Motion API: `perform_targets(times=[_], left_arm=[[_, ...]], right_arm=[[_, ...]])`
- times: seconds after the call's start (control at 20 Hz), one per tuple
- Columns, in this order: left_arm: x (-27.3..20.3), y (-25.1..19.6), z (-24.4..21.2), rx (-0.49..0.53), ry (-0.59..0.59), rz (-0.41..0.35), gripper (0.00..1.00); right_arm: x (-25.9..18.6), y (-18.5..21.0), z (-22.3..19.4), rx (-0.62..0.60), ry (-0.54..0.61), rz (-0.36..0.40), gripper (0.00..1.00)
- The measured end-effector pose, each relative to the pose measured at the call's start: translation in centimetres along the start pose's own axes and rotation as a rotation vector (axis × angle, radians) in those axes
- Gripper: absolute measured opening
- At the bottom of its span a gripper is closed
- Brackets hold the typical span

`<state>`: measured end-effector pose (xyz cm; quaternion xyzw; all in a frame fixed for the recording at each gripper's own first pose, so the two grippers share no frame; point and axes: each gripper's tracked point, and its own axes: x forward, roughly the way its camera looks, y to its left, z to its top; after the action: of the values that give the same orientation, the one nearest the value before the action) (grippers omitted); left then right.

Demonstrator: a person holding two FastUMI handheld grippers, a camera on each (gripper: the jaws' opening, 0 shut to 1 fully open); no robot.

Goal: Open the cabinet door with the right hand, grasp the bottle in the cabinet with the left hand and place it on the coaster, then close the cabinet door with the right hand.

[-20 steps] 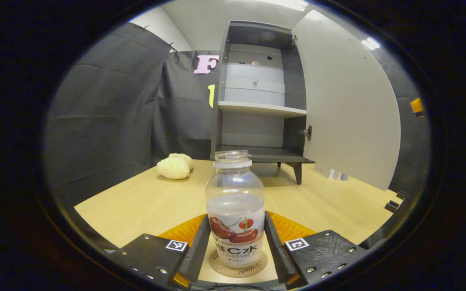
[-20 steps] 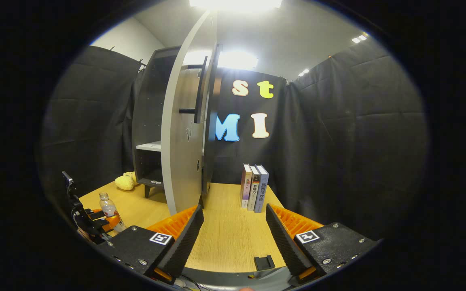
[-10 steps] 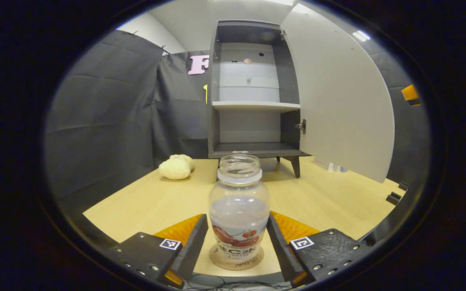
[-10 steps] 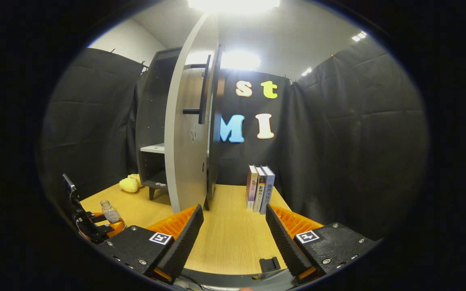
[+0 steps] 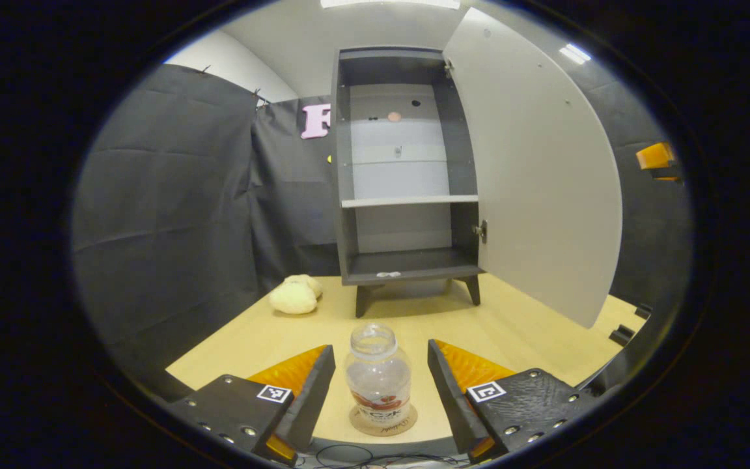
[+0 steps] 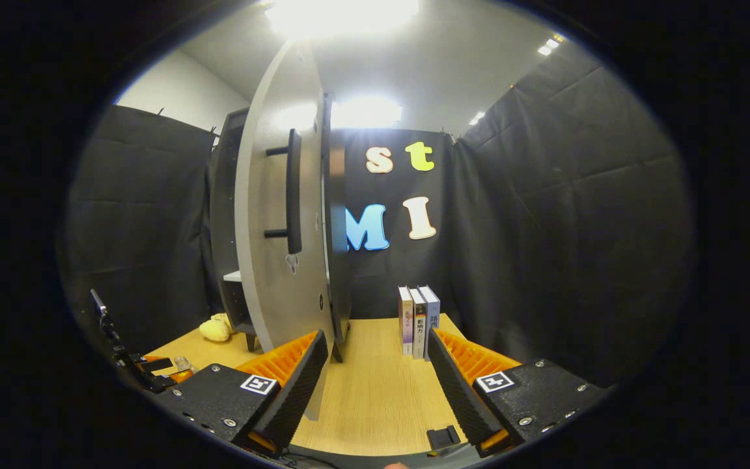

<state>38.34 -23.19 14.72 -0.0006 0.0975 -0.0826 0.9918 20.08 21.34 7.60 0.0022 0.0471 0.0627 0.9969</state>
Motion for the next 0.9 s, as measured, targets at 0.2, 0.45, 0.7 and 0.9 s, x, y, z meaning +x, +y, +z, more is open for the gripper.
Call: perform_targets(times=[0.2, 0.45, 0.7, 0.9], left_arm=[[-2.5, 0.7, 5.0, 0.006, -0.037, 0.017, 0.82], [-4.7, 3.2, 9.3, -0.001, -0.045, 0.070, 0.82], [-5.6, 7.2, 12.3, -0.017, -0.095, 0.101, 0.82], [-5.6, 11.0, 13.2, -0.041, -0.108, 0.133, 0.82]], right_arm=[[0.7, -0.1, 1.5, 0.019, -0.045, -0.011, 0.95], [1.9, -0.6, 2.8, 0.010, -0.069, -0.029, 0.95], [2.3, -0.9, 3.9, 0.007, -0.089, -0.086, 0.94], [2.6, -1.4, 4.5, -0.004, -0.105, -0.140, 0.92]])
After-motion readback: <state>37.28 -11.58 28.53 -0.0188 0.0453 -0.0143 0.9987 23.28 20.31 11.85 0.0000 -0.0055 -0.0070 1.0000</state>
